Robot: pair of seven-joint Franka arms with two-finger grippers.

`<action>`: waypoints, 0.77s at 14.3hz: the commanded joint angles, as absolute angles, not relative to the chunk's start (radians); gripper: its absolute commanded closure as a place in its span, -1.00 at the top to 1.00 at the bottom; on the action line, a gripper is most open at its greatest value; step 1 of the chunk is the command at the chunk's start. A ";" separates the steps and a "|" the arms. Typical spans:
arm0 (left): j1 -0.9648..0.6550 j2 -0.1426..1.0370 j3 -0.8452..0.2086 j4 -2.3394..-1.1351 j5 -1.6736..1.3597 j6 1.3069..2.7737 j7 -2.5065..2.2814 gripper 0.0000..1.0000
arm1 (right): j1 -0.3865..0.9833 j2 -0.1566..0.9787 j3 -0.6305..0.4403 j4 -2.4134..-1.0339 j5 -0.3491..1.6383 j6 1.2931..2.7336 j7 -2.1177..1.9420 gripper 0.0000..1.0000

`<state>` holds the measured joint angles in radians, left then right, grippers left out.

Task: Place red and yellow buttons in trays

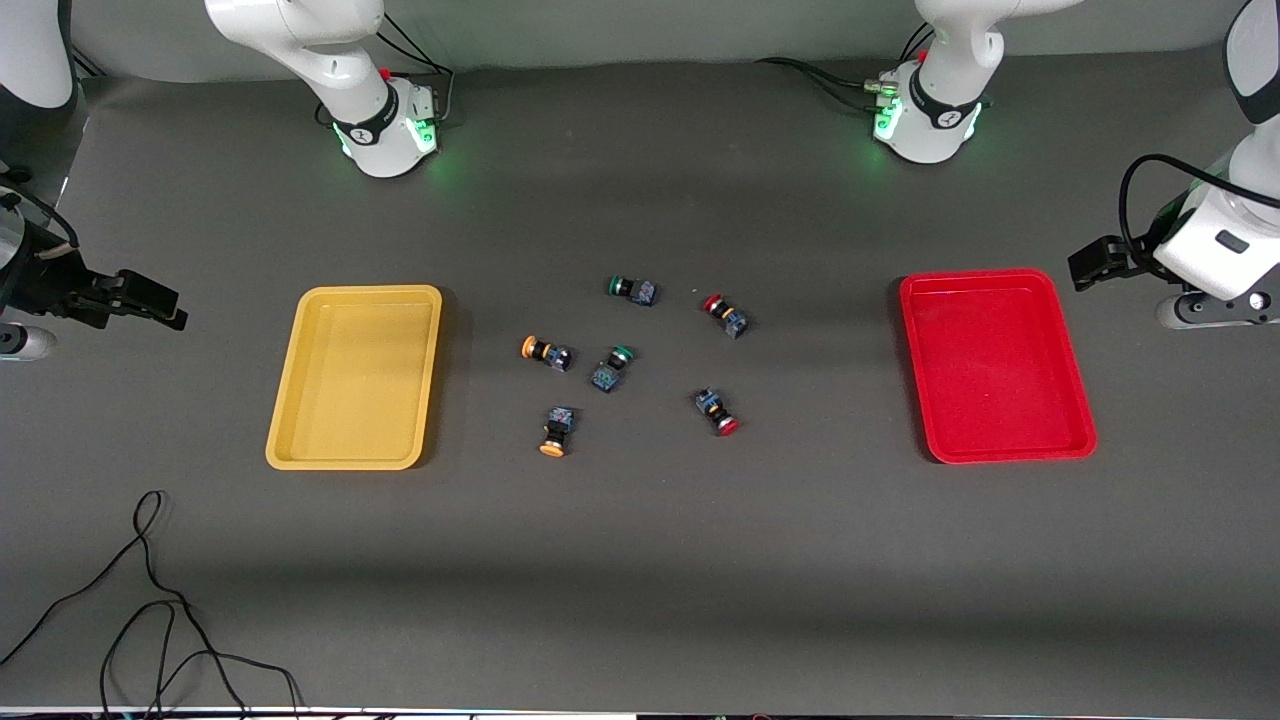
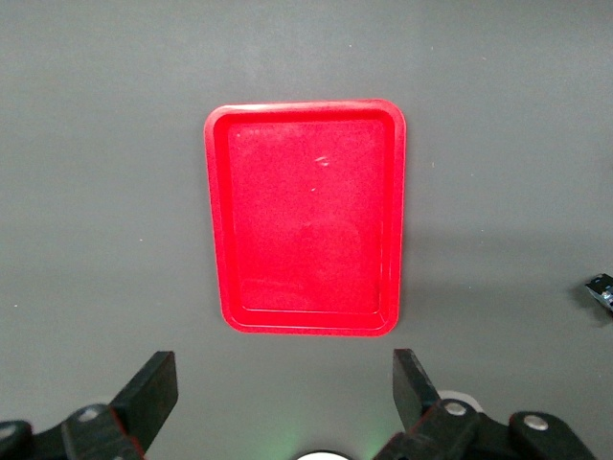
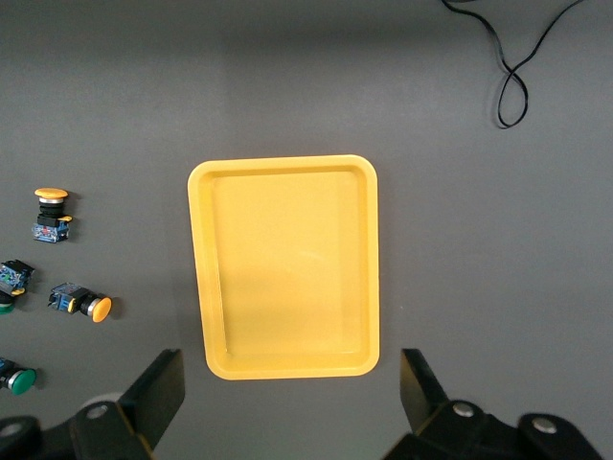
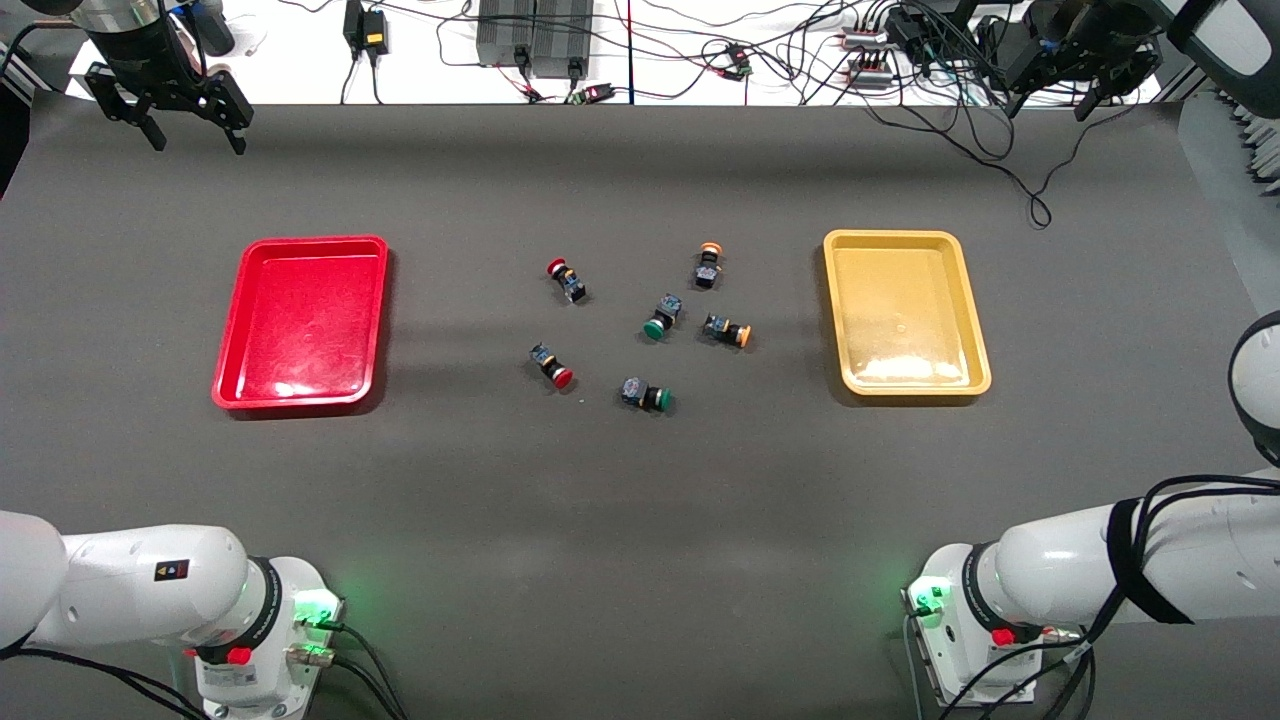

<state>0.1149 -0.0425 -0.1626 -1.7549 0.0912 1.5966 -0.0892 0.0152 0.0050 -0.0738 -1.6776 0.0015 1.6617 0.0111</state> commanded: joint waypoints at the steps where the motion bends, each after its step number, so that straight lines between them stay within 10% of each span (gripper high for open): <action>1: 0.121 -0.055 -0.170 -1.750 0.098 1.574 -0.074 1.00 | 0.015 -0.006 -0.071 -1.667 -0.021 1.644 -0.008 1.00; 11: 0.120 -0.055 -0.172 -1.750 0.098 1.574 -0.074 1.00 | 0.024 0.000 -0.068 -1.684 -0.020 1.629 -0.026 1.00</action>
